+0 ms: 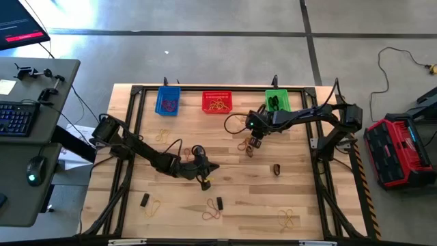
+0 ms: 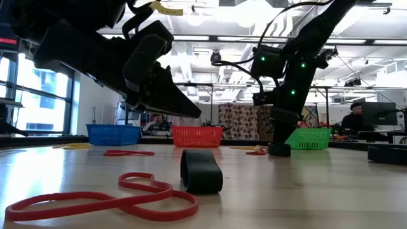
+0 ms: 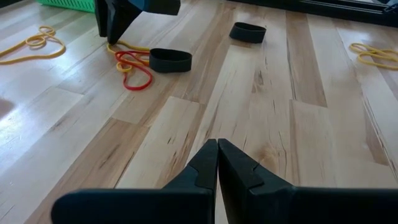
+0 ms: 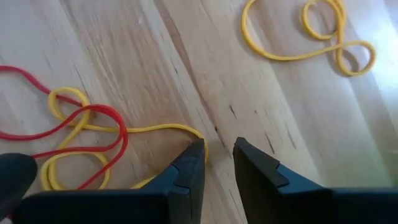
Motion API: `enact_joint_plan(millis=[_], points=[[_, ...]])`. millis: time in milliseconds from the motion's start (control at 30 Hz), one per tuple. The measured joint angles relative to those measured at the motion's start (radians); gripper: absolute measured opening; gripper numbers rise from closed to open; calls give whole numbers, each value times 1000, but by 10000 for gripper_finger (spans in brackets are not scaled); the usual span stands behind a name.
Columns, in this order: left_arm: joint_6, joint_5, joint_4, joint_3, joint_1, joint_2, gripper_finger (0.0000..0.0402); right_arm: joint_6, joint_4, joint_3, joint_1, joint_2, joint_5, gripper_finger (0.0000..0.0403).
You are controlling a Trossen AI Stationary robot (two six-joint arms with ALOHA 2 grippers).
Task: Sort rubber bands into baskets
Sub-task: Put the rubberband into the orange bin
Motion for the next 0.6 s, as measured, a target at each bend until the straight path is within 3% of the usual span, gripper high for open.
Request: enact_joint_plan(millis=[167, 400, 600], points=[[1, 0, -1, 0, 0, 0, 3, -8, 0, 0, -24, 0, -59, 63], [1, 0, -2, 0, 0, 0, 3, -50, -6, 0, -30, 0, -70, 5], [2, 0, -2, 0, 0, 0, 3, -71, -33, 0, -28, -3, -64, 2]])
